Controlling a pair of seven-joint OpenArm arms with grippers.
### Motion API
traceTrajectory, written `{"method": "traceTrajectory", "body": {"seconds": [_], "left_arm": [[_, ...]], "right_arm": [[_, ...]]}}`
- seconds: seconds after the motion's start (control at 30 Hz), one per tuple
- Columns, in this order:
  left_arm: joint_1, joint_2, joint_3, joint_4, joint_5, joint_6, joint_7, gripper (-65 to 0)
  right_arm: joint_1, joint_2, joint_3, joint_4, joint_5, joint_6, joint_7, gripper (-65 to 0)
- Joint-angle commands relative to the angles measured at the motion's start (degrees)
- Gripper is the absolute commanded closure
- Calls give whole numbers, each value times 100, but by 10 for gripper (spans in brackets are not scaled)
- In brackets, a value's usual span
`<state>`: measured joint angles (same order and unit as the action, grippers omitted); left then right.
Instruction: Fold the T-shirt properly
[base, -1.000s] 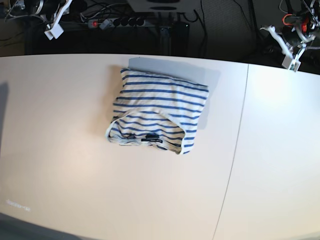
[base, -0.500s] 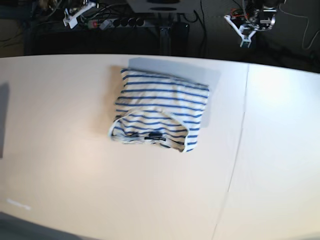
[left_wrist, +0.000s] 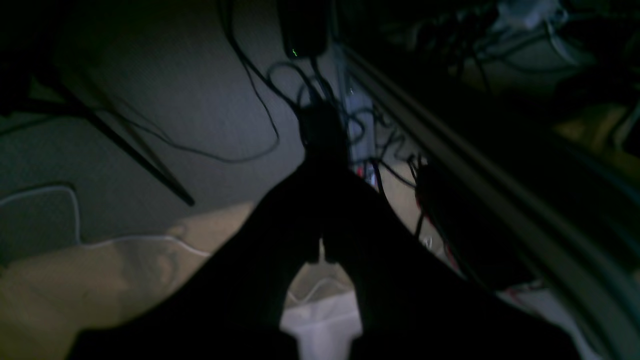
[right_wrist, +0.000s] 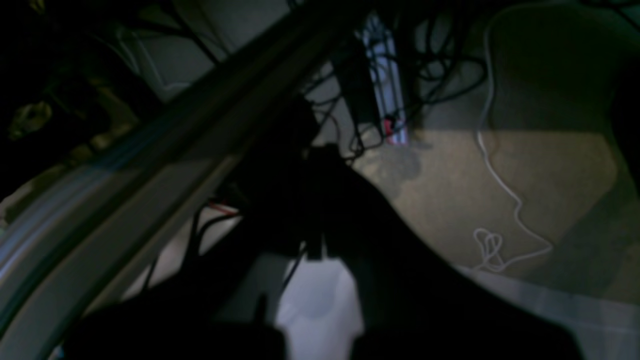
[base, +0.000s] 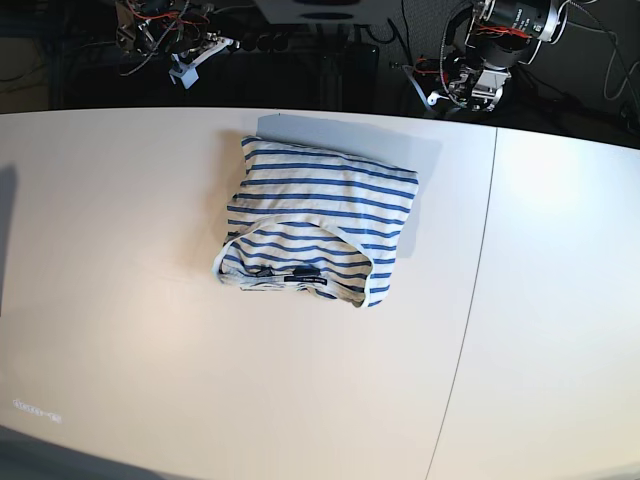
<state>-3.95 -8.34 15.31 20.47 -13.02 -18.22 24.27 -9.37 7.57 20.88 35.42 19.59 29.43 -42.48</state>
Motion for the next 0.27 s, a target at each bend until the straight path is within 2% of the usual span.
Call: {"method": "traceTrajectory", "body": {"seconds": [0.0, 0.13, 0.23], "left_arm": [[-61, -131, -4, 44, -7, 48, 15, 0], [-68, -229, -4, 61, -46, 46, 17, 0], [-63, -229, -4, 92, -46, 46, 20, 0]], "right_arm": [[11, -48, 11, 72, 42, 37, -17, 0], [-20, -175, 11, 74, 42, 37, -20, 0], [-15, -186, 11, 79, 319, 35, 52, 0]]}}
